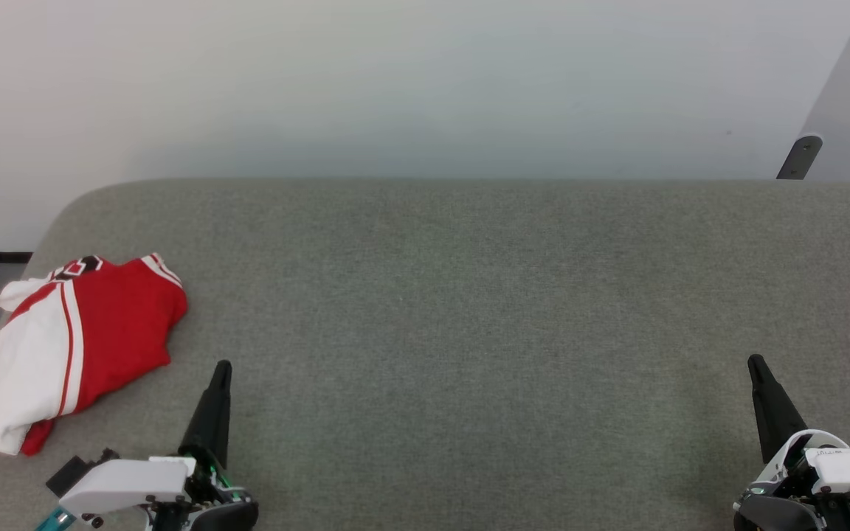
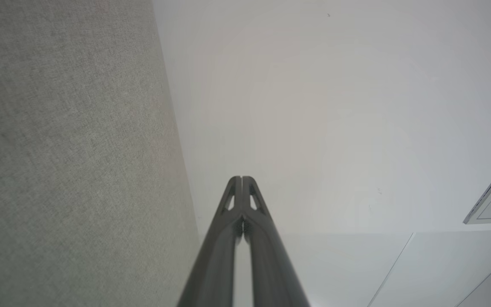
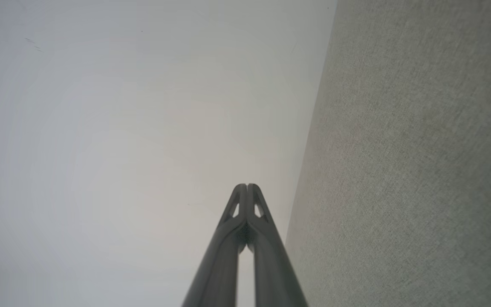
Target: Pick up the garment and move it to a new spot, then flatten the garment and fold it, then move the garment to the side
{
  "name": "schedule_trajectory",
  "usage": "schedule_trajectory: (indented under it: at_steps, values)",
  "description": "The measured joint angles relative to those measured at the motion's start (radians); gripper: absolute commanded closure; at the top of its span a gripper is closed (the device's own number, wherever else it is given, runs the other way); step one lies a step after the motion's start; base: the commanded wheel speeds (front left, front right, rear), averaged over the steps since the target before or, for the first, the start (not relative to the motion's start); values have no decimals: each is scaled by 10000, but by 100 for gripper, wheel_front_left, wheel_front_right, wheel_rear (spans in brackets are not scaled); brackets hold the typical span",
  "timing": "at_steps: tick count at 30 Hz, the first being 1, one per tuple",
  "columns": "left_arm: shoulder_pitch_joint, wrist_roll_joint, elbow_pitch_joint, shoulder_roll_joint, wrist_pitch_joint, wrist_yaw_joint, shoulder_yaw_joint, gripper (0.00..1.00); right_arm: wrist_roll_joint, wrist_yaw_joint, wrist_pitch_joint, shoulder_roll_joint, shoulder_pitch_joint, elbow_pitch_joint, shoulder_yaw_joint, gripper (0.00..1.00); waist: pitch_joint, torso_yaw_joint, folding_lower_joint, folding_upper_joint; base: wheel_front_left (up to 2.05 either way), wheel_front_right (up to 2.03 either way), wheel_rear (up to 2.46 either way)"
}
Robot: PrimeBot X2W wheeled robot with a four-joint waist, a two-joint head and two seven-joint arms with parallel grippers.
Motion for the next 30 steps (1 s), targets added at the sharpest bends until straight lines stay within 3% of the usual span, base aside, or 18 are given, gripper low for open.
schedule_trajectory:
  at_steps: [30]
  values:
    - [0,0,0,0,0,0,-2,100,0,0,0,0,1,0,0,100,0,0,0,0,0,0,0]
